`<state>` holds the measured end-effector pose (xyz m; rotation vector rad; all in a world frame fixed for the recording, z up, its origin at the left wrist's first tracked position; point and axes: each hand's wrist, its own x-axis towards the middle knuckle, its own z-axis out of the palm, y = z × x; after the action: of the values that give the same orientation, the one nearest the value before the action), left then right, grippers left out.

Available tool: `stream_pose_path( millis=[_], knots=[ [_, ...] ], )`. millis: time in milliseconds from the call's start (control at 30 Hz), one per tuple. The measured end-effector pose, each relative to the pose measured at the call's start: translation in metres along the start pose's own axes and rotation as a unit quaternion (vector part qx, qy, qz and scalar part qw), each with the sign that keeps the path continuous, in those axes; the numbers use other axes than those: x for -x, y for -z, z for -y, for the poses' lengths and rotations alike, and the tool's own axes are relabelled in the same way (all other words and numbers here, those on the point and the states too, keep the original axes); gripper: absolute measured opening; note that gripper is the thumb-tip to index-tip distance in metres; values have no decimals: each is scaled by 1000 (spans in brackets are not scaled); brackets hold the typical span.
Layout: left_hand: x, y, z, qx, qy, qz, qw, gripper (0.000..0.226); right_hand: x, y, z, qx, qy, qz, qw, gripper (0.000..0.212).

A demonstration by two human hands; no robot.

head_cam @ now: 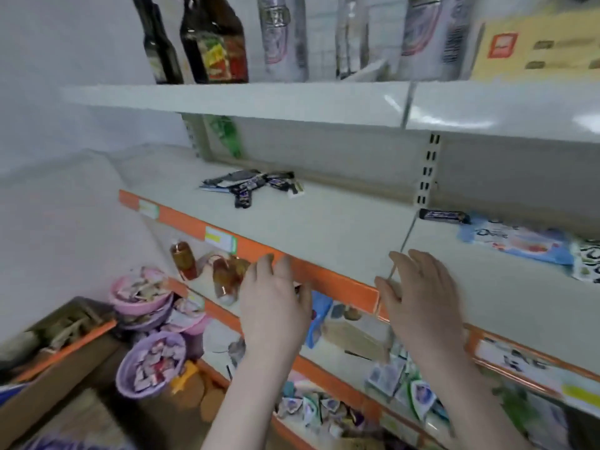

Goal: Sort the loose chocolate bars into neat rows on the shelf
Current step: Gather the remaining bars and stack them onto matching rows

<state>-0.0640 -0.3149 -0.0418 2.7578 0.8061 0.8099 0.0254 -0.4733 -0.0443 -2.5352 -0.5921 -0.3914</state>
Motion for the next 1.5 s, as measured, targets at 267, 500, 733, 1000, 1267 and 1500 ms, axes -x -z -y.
stream_pose_path(
  millis=[267, 500, 733, 1000, 1267, 1500],
  knots=[
    [-104, -32, 118, 12, 36, -5, 999, 41, -91, -95, 102, -1, 29, 6, 1000, 43],
    [-223, -61, 200, 25, 27, 14, 999, 50, -190, -160, 171, 11, -4, 53, 999, 46],
    [-326, -90, 242, 33, -9, 41, 999, 73, -253, -200, 212, 40, -55, 81, 994, 47],
    [-396, -127, 244, -11, -20, 287, 958, 106, -301, -225, 214, 43, -216, 94, 971, 47],
    [-425, -133, 235, 15, -21, 381, 924, 117, -307, -241, 214, 96, -265, 56, 958, 40],
    [-428, -133, 220, 135, -44, 435, 889, 40, -319, -232, 206, 108, -289, 71, 949, 41]
  ],
)
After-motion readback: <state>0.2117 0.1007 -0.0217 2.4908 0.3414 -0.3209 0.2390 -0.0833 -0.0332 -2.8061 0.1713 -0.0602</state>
